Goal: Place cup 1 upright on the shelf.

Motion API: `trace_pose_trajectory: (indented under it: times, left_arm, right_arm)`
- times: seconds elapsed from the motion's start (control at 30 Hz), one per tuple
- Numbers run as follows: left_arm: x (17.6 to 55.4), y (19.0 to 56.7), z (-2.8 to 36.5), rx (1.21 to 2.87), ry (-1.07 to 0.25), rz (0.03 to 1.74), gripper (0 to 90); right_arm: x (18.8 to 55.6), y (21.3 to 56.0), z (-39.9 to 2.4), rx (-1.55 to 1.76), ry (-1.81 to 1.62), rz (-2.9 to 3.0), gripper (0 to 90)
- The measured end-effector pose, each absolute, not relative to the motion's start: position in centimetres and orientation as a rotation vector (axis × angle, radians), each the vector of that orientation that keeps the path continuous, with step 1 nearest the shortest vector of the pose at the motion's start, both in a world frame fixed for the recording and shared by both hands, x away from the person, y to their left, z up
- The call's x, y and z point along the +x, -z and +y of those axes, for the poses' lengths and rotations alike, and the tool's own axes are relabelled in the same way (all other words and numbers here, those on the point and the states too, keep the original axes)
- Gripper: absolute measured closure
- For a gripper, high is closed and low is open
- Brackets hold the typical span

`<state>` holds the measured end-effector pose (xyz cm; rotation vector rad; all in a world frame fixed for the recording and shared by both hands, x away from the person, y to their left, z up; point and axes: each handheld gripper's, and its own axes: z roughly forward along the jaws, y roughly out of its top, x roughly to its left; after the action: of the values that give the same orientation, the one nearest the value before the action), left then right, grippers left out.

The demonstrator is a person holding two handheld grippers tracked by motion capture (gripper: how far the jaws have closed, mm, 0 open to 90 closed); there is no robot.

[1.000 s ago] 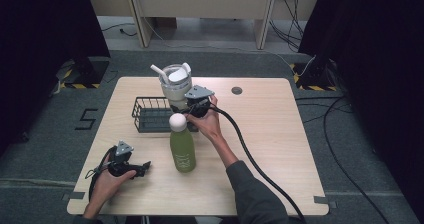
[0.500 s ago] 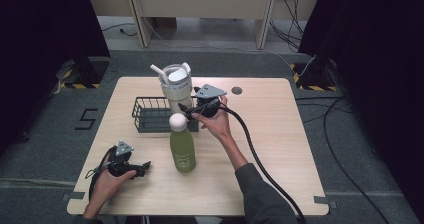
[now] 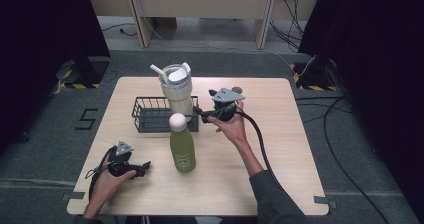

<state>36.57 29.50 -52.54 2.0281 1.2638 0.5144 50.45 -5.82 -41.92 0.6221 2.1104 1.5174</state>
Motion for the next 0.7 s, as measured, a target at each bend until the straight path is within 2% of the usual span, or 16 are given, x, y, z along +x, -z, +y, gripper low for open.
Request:
trace_pose_trajectory:
  times: [0.7]
  left_arm:
    - [36.6, 52.6, 29.5, 2.025, -0.515, 1.265, 0.0]
  right_arm:
    - [46.3, 43.2, -14.2, 0.731, -1.483, 2.027, 15.0]
